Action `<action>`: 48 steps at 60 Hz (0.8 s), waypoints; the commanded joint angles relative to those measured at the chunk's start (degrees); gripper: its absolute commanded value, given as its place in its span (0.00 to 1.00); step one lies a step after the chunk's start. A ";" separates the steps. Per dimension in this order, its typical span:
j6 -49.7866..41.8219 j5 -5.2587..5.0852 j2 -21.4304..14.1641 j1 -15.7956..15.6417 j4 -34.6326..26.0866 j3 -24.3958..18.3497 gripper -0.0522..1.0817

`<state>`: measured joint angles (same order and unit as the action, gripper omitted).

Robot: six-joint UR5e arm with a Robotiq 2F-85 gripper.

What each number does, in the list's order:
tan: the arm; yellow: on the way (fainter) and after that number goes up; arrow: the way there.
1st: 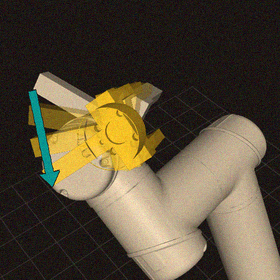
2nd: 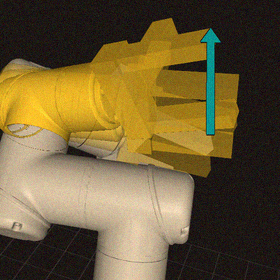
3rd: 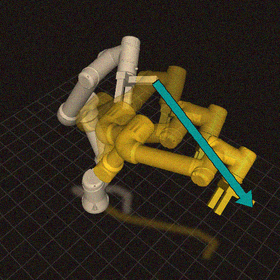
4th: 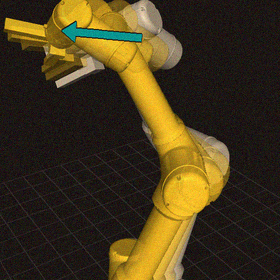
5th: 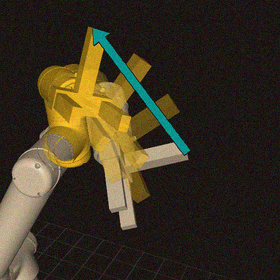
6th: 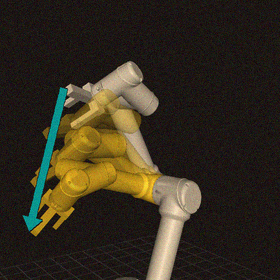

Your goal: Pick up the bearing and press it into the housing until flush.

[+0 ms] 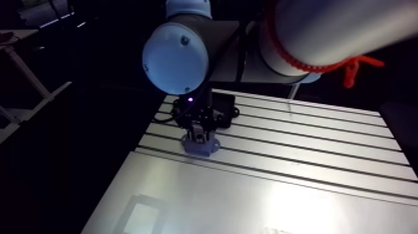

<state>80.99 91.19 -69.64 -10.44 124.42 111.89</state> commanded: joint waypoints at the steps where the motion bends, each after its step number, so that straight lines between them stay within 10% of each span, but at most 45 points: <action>1: 0.00 0.00 0.08 -0.11 0.00 0.05 0.69; 48: 0.00 0.16 0.08 -0.02 0.07 0.05 0.69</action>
<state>80.99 91.26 -69.52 -10.48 124.45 111.93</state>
